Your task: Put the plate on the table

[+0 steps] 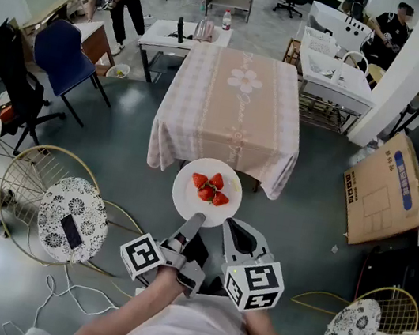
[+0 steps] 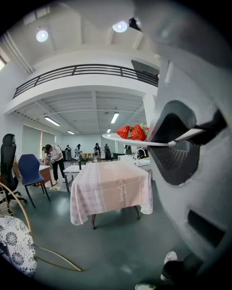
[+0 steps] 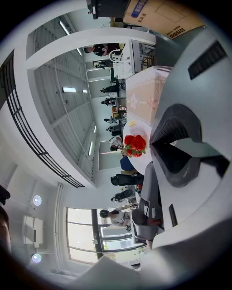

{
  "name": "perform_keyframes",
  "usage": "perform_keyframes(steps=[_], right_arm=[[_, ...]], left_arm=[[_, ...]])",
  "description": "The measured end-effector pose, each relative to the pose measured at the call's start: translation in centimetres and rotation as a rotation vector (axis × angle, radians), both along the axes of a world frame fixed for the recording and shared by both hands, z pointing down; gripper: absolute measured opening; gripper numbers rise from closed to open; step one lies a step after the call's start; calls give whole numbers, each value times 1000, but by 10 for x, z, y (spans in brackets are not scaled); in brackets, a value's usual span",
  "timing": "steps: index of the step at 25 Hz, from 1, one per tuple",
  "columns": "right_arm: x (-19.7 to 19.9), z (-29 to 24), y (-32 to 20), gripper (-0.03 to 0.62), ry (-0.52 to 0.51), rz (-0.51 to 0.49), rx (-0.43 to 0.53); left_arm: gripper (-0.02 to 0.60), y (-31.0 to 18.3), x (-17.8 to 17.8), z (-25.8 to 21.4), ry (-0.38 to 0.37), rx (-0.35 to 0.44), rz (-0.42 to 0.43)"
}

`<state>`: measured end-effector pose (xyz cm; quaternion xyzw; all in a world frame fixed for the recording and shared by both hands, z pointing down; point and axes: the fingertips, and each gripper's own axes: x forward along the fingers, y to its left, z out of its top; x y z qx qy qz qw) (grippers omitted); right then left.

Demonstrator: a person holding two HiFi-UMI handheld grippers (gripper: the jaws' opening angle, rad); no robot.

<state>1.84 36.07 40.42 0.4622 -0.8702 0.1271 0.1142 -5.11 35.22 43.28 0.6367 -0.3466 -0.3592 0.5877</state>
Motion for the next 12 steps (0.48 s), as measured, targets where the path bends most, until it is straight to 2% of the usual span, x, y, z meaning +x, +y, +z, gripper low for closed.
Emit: perform_keyframes(steps=[6,12], right_arm=[[-20,-2,3,5,13,-9,2],[-24,-6,-3,5,17,-14,12]], left_arm=[[18,3,-19,-2,17,-8,-8],[18,-2,-24,-4,23,0,-18]])
